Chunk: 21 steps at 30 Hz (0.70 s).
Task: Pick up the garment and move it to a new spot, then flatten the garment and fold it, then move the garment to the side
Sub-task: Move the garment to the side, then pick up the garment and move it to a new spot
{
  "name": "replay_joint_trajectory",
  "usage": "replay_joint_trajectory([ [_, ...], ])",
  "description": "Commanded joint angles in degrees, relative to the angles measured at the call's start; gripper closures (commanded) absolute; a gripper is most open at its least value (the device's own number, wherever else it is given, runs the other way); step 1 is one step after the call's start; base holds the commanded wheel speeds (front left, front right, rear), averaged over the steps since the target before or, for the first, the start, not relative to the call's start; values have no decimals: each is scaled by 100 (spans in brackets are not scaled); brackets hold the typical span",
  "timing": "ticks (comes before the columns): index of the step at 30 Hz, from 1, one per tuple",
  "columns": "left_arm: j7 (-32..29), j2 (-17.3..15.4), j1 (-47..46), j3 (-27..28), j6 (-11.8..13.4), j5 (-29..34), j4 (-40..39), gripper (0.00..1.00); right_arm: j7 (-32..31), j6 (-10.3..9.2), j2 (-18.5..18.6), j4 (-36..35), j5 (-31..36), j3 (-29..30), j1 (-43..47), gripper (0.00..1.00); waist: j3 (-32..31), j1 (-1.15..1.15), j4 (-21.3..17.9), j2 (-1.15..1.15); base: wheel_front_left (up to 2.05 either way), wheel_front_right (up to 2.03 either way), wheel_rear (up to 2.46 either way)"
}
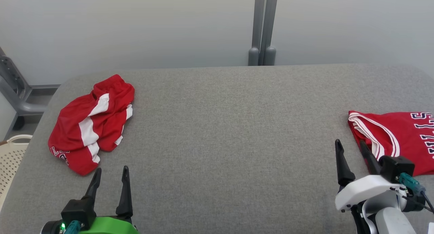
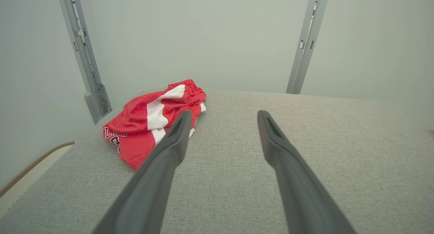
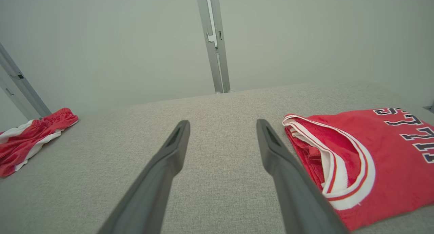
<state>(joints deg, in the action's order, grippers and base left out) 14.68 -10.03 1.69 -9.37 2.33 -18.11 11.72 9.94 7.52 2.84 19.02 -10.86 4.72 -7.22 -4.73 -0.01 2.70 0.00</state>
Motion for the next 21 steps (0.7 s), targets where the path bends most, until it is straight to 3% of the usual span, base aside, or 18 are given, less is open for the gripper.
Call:
replay_joint_trajectory([
  [1, 17, -58, 51, -21, -44, 40, 26, 0, 13, -6, 15, -49, -74, -26, 143, 0, -21, 1, 20, 0, 0, 0, 0],
  [21, -14, -138, 32, -184, -93, 91, 95, 0, 19, -6, 14, -176, -307, -250, 474, 0, 45, 1, 66, 0, 0, 0, 0],
])
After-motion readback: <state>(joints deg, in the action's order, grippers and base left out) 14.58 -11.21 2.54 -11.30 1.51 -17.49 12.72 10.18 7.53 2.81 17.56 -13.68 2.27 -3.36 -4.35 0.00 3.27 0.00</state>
